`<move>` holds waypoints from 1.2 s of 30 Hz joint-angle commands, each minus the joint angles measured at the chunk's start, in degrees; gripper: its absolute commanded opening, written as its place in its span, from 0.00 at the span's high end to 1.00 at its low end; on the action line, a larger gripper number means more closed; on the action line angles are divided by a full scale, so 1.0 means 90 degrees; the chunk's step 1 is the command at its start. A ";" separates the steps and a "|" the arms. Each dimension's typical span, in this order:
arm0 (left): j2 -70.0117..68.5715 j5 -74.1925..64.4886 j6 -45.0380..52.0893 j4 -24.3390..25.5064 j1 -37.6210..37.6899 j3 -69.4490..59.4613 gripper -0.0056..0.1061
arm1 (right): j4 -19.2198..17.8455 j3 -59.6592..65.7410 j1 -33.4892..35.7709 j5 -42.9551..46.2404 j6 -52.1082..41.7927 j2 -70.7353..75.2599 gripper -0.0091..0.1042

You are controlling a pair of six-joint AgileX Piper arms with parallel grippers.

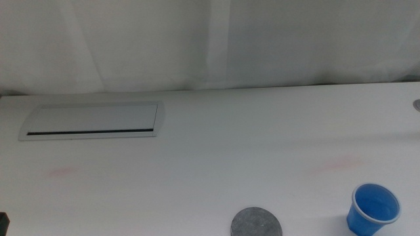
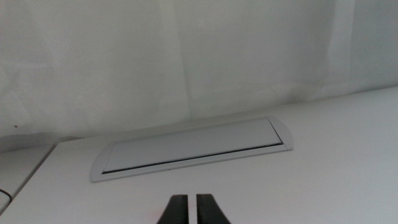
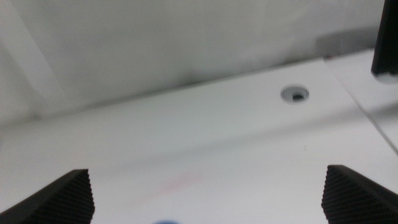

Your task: Place an empty cup on a cup mat.

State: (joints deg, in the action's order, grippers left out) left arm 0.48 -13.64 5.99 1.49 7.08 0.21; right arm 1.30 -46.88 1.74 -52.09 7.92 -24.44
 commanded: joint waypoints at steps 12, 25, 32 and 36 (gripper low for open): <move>-0.0137 -0.0016 0.0006 -0.0057 0.0039 -0.0113 0.98 | 0.0577 -0.0501 0.0015 -0.1524 -0.0683 -0.2828 0.01; -0.0137 -0.0016 0.0006 -0.0057 0.0039 -0.0113 0.98 | 0.0783 -0.0027 0.0015 -0.0941 -0.1103 -0.3979 0.01; -0.0137 -0.0016 0.0006 -0.0057 0.0039 -0.0113 0.98 | 0.1168 0.0917 0.0015 -0.0166 -0.1425 -0.3978 0.01; -0.0137 -0.0016 0.0006 -0.0057 0.0039 -0.0113 0.98 | 0.1227 0.1226 0.0015 0.0224 -0.1425 -0.3978 0.01</move>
State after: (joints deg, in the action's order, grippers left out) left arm 0.48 -13.64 6.11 1.49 7.08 0.21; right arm 11.91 -36.89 1.74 -52.28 -4.18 -60.13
